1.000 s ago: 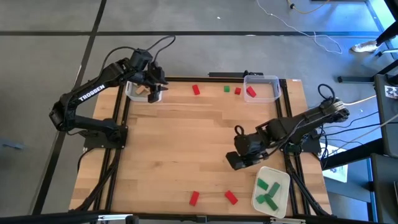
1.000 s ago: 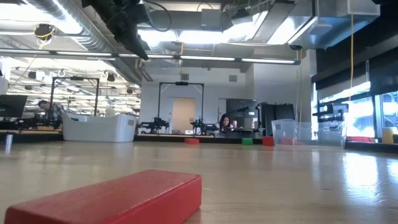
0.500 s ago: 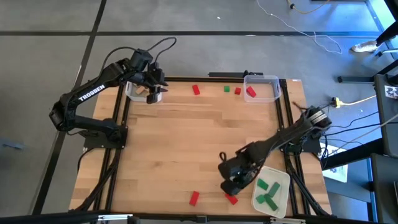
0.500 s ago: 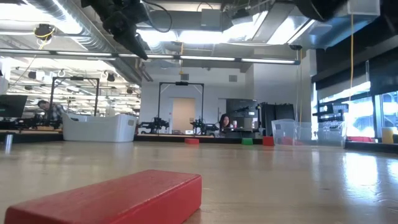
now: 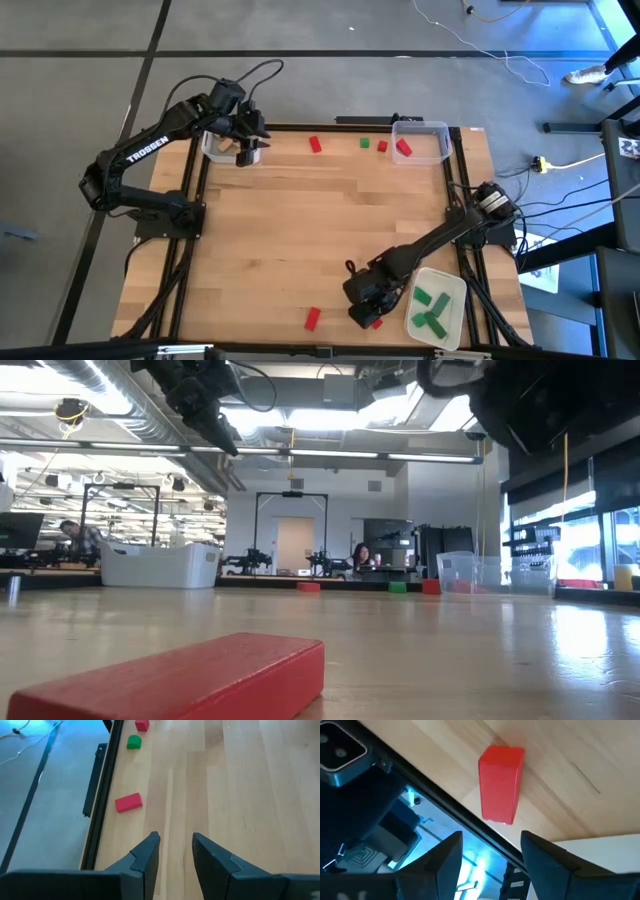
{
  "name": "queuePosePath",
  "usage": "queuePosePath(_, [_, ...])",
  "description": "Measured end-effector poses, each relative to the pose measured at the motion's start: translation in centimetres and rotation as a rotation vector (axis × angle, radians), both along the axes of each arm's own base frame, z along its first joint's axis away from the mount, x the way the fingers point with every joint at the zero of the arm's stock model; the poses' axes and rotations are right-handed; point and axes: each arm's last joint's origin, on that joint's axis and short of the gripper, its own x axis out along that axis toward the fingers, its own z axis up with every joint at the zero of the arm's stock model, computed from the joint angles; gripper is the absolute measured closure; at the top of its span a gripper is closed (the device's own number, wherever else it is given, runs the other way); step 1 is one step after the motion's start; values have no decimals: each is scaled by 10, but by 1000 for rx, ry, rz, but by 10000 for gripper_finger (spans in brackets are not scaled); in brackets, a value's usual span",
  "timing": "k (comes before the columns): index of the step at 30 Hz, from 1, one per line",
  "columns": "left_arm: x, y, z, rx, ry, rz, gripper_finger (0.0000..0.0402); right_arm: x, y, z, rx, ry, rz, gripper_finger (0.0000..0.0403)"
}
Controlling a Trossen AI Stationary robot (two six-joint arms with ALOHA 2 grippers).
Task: Sort & place blocks by color
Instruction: Put the red block into the transparent bin
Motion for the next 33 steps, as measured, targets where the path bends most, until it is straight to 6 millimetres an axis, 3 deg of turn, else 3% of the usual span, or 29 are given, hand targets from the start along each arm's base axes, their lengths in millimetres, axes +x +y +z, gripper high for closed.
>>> queuePosePath(33, [0,0,0,9,2,-7,292,-1,25,-55,-110,50,40,201])
